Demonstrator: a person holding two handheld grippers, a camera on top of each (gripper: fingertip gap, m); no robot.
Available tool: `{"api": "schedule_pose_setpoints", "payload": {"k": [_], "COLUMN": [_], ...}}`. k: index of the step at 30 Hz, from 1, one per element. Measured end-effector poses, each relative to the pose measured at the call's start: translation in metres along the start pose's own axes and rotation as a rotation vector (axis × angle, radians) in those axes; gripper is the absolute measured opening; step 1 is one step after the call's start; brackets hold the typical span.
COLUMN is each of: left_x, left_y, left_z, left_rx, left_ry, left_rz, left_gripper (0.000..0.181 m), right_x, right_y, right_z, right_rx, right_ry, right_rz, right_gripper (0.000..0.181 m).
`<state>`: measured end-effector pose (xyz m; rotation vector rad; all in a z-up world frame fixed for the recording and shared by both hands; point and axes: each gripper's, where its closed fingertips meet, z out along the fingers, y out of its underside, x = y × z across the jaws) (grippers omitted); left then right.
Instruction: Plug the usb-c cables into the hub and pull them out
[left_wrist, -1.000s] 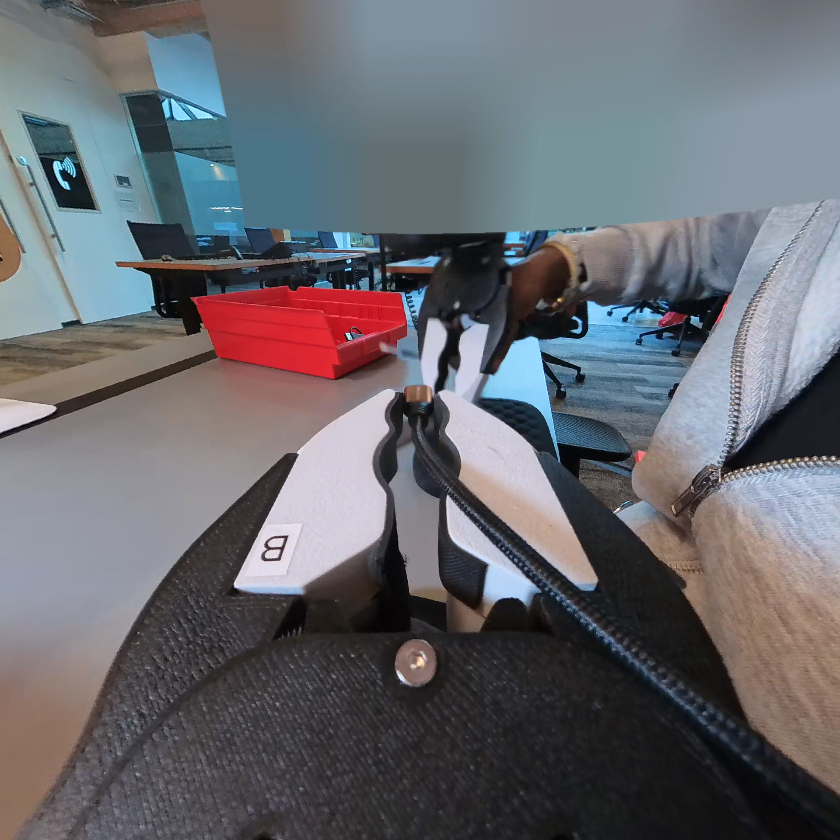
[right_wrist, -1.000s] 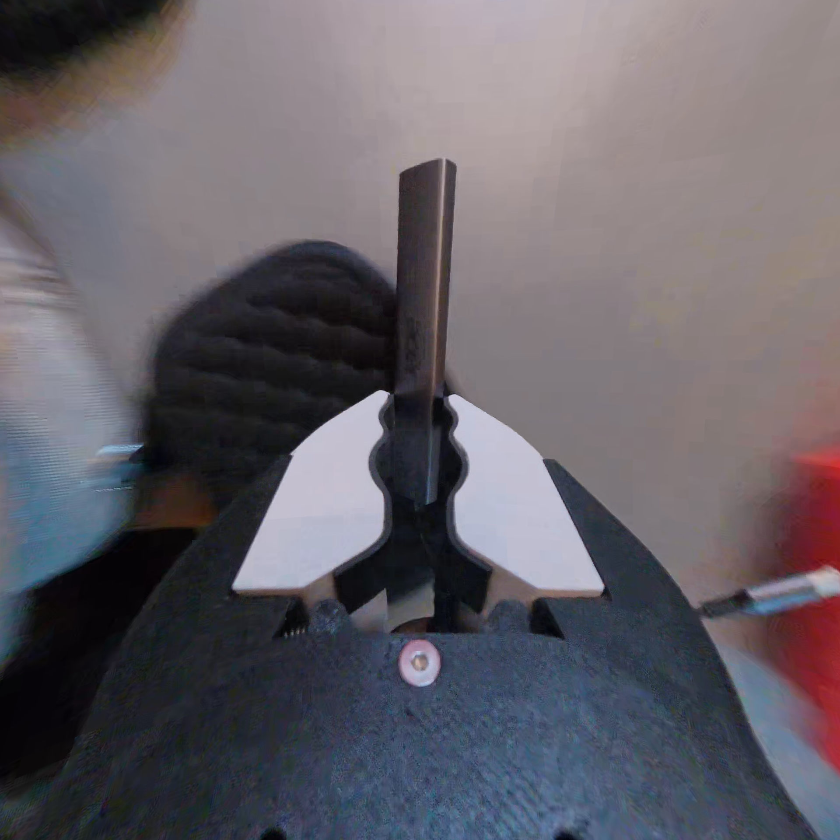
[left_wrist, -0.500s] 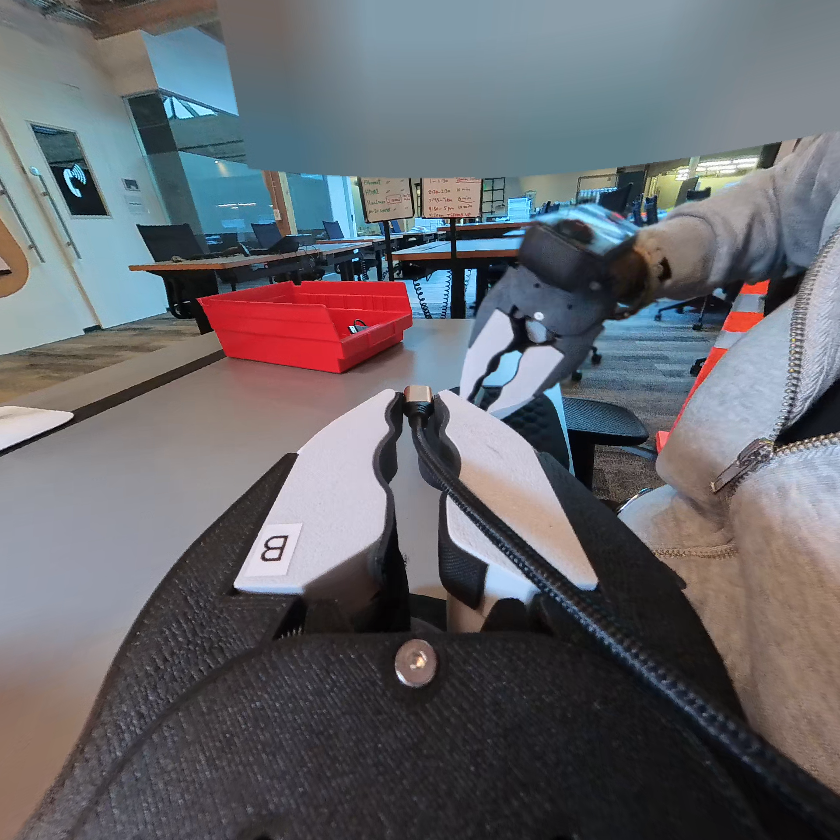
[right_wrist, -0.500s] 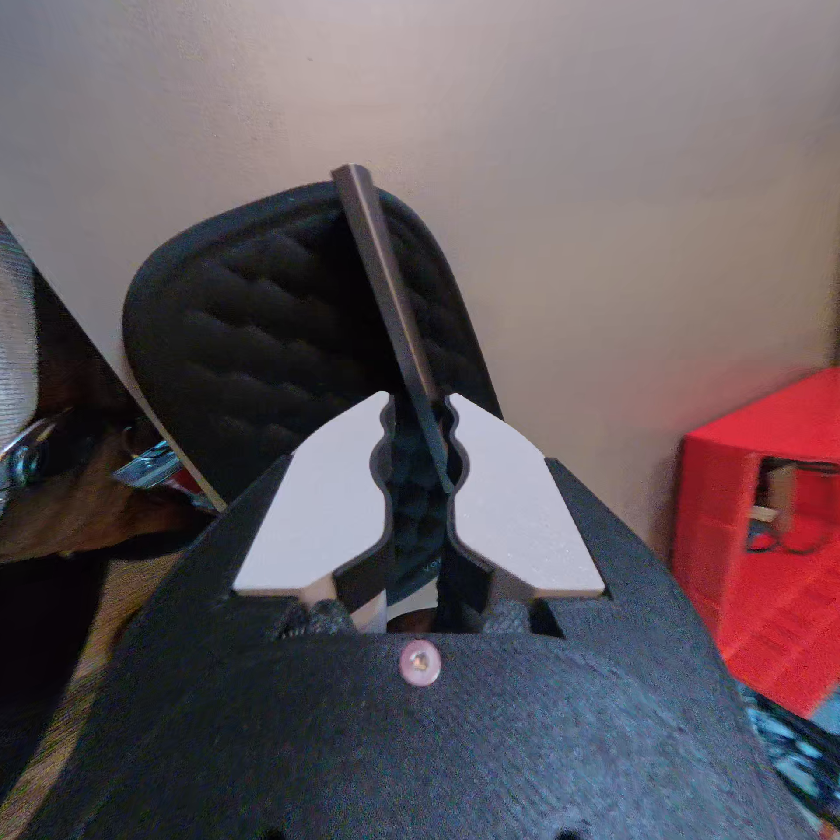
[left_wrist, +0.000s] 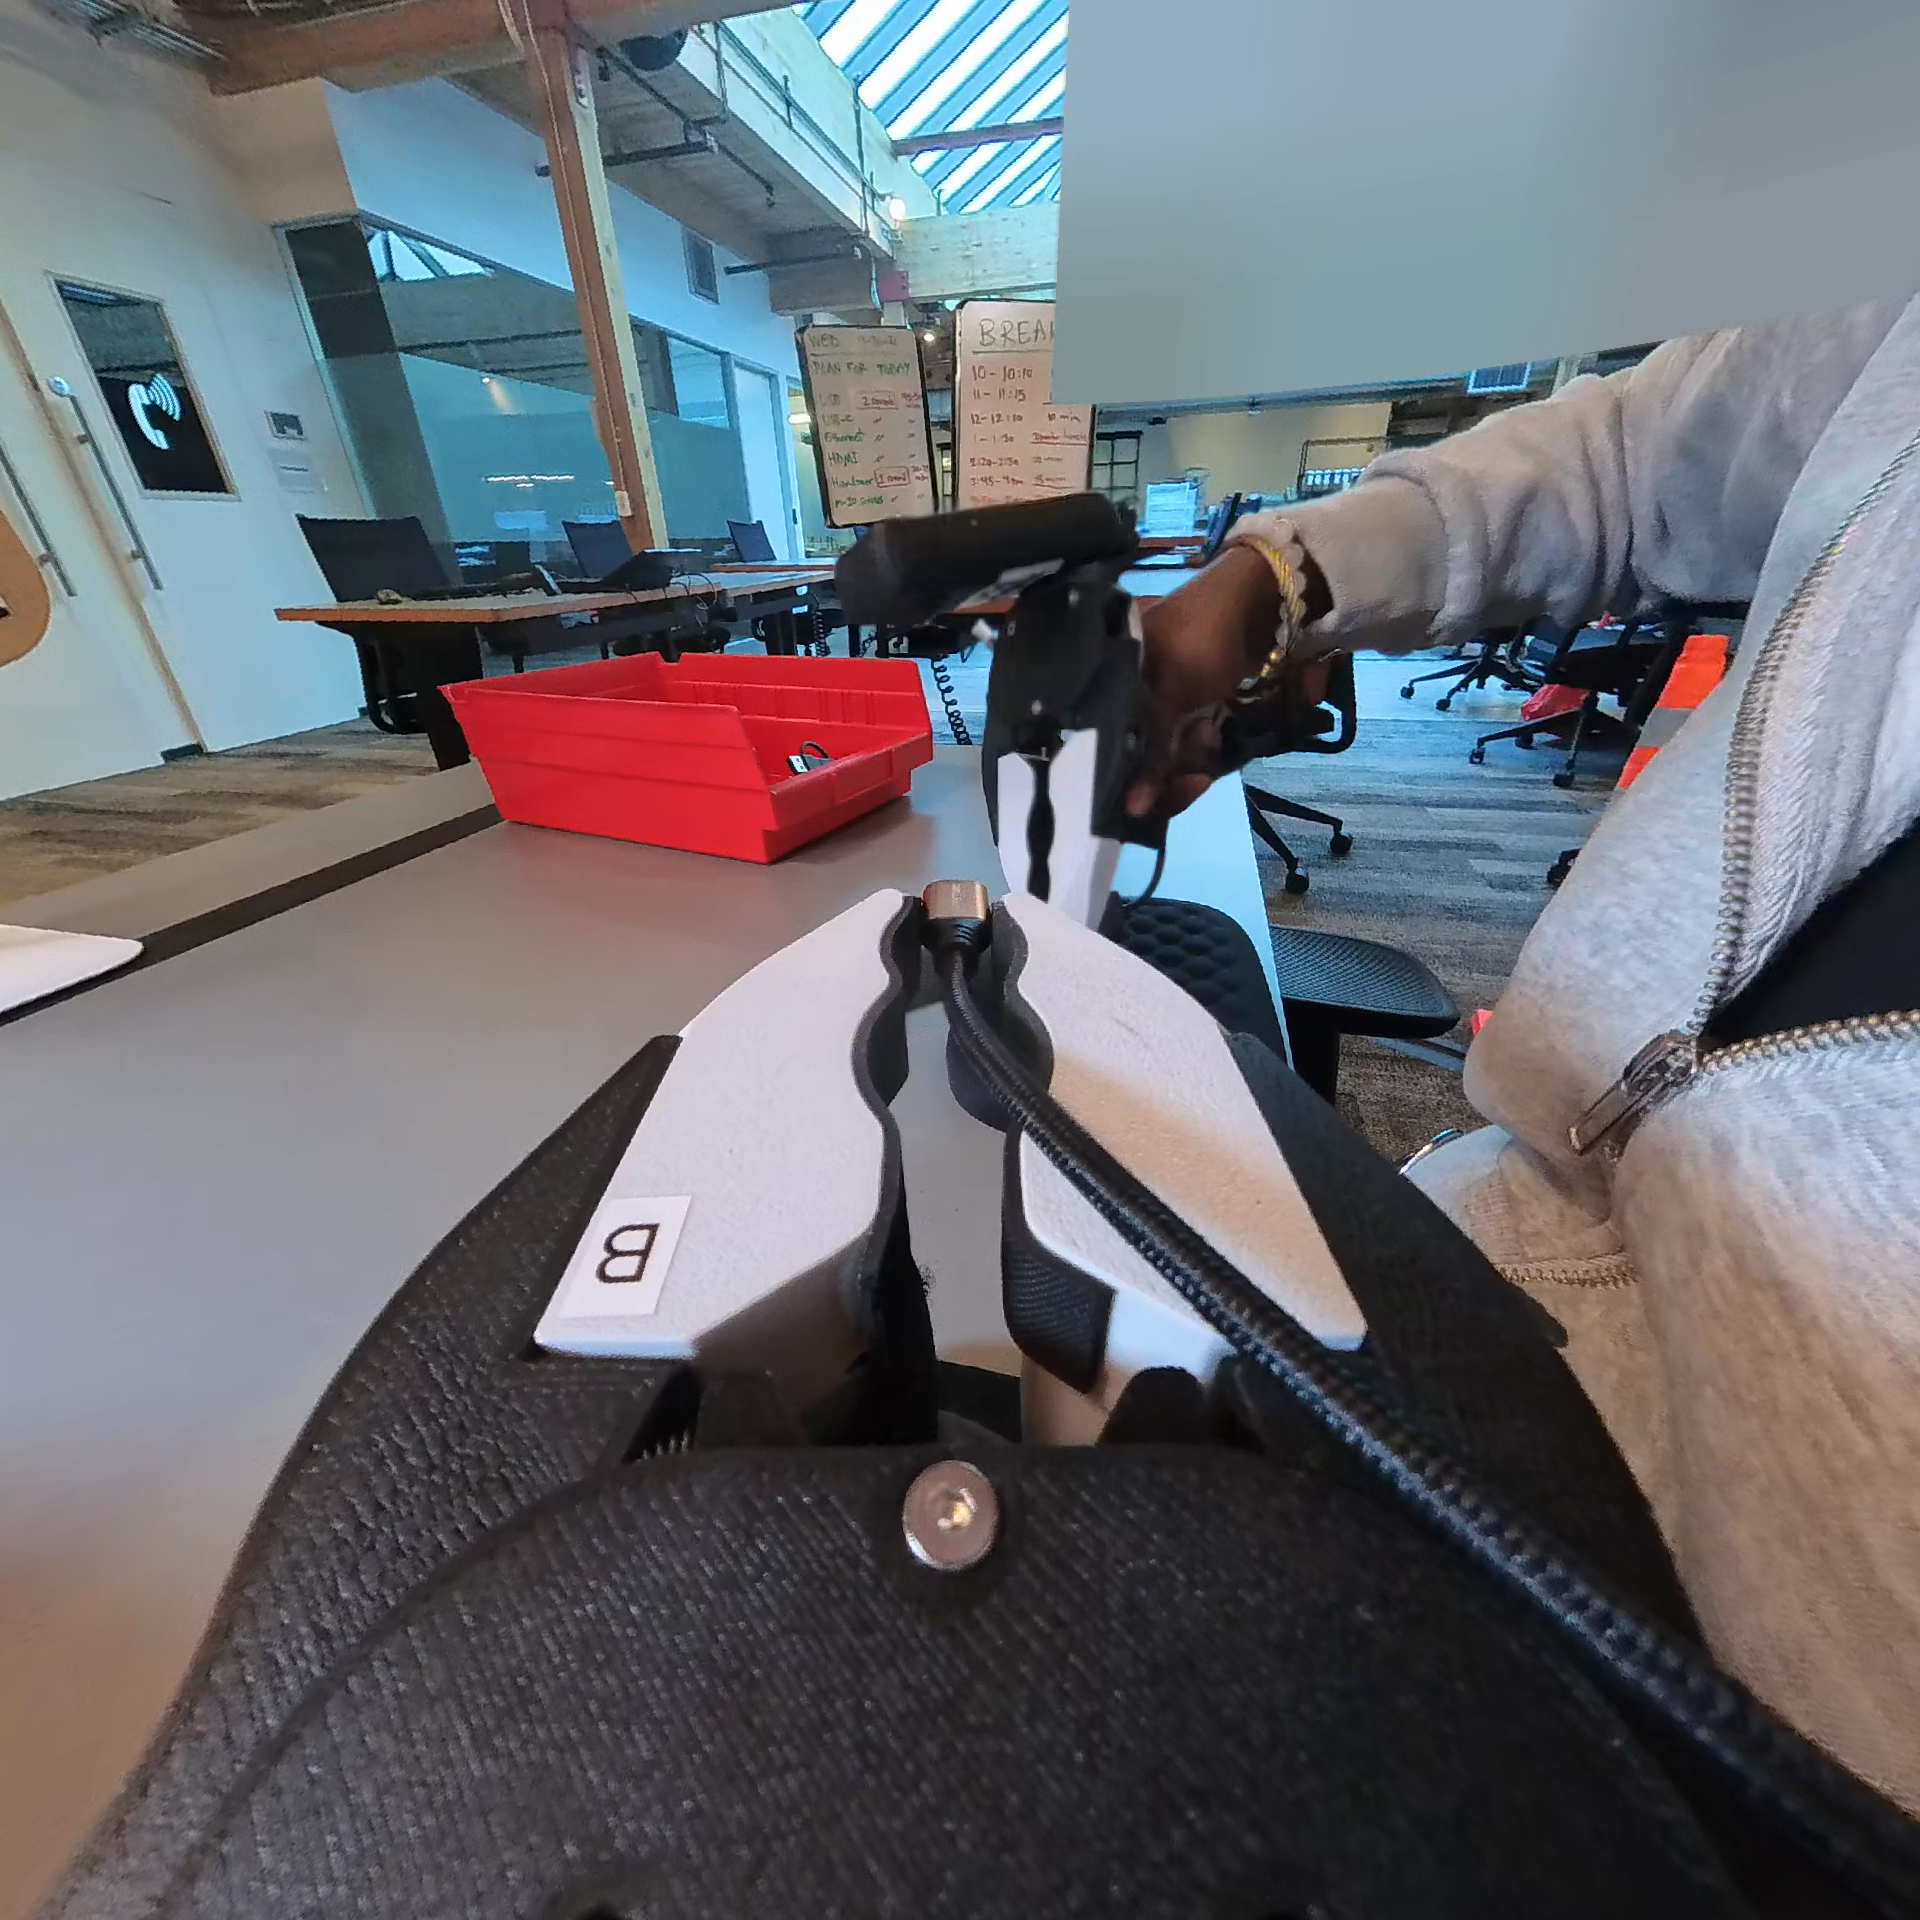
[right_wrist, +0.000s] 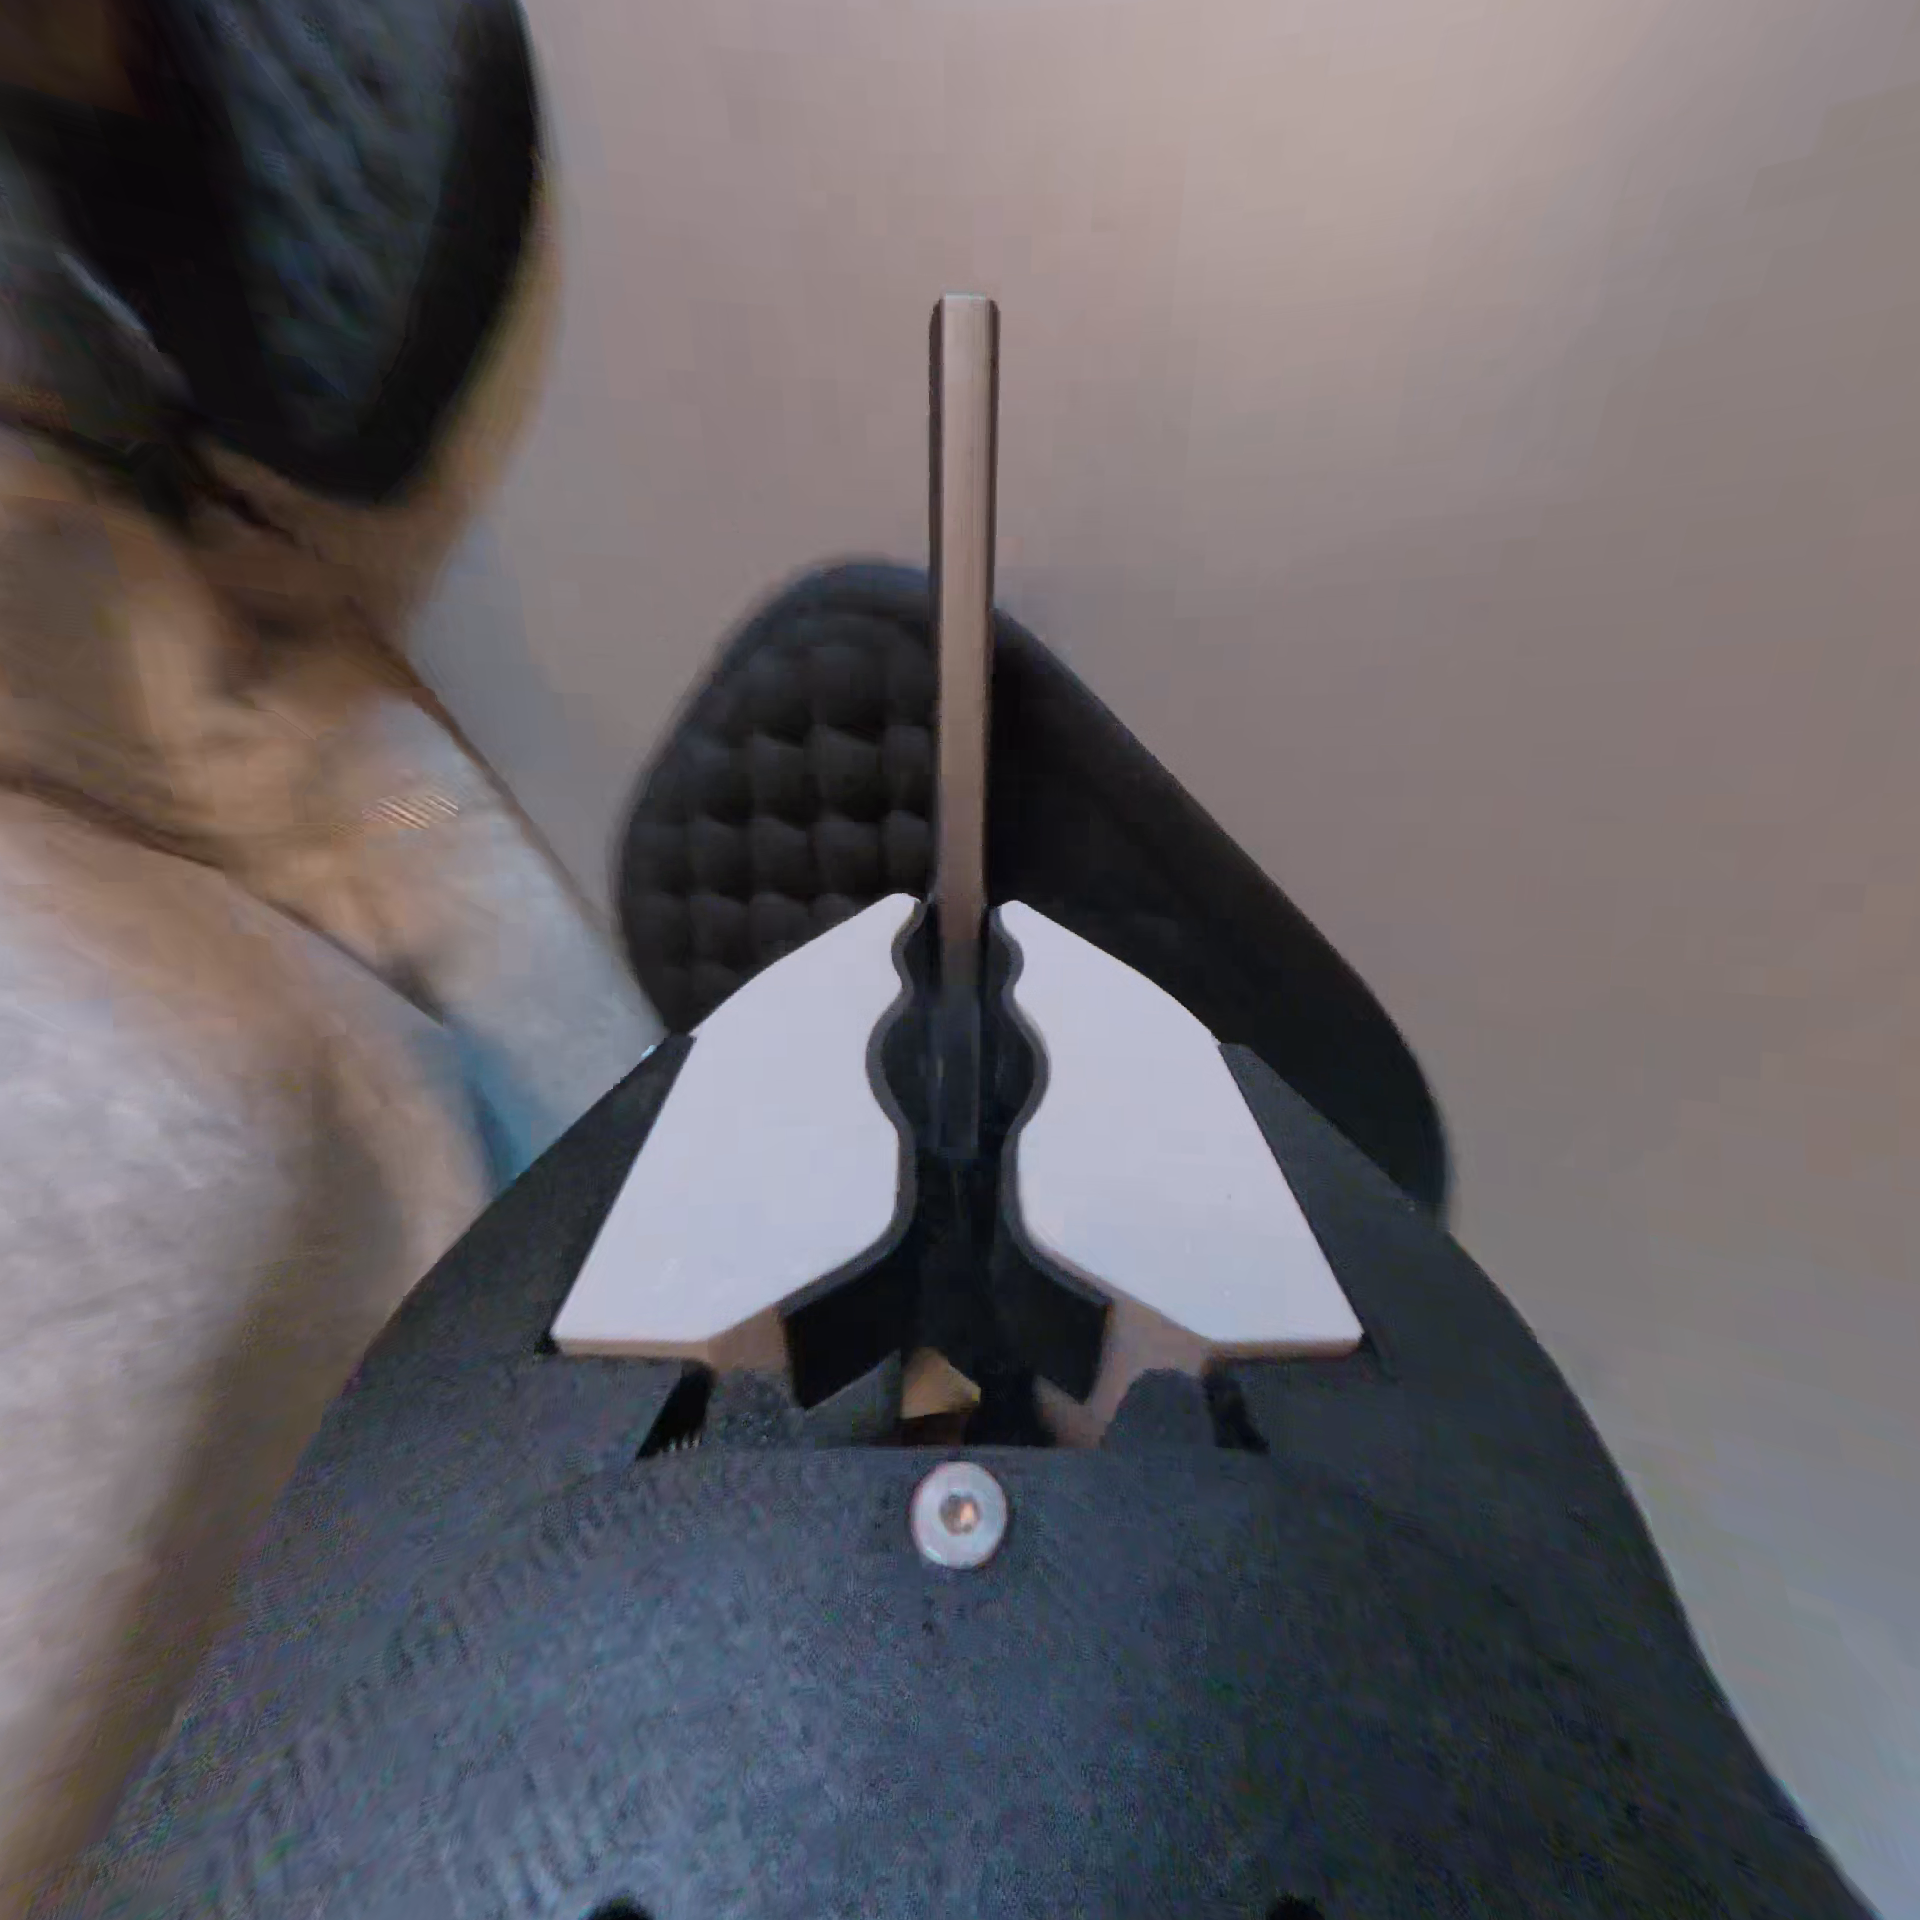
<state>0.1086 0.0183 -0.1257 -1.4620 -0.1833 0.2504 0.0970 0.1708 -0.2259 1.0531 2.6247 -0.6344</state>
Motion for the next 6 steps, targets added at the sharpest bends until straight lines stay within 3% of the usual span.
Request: {"api": "schedule_pose_setpoints", "payload": {"k": [4,6], "left_x": [-0.001,0.0], "left_y": [0.0,-0.001], "left_z": [0.001,0.003], "left_rx": [-0.002,-0.005], "left_ry": [-0.018,-0.026], "left_rz": [0.01,0.024], "left_gripper": [0.013,0.013], "right_x": [-0.03,-0.04], "right_y": [-0.053,-0.067], "right_z": [-0.032,-0.041], "right_rx": [0.397,0.518], "right_ry": [-0.489,-0.655], "right_rz": [0.394,0.513], "right_gripper": [0.009,0.009]}}
